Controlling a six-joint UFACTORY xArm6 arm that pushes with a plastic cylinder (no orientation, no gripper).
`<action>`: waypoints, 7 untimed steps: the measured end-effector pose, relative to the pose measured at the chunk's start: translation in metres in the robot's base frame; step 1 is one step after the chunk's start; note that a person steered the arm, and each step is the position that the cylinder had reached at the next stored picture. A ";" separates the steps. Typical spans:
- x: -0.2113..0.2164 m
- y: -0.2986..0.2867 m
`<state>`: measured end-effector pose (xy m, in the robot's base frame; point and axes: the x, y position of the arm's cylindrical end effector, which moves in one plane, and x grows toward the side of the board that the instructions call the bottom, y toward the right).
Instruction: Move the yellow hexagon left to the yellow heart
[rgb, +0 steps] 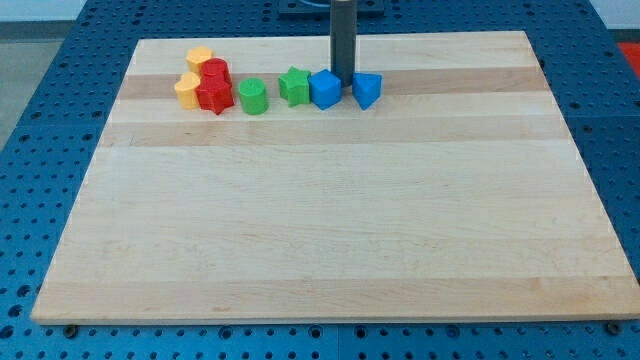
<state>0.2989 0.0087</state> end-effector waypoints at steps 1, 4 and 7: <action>-0.007 0.000; -0.060 -0.039; -0.055 -0.193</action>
<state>0.2438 -0.1844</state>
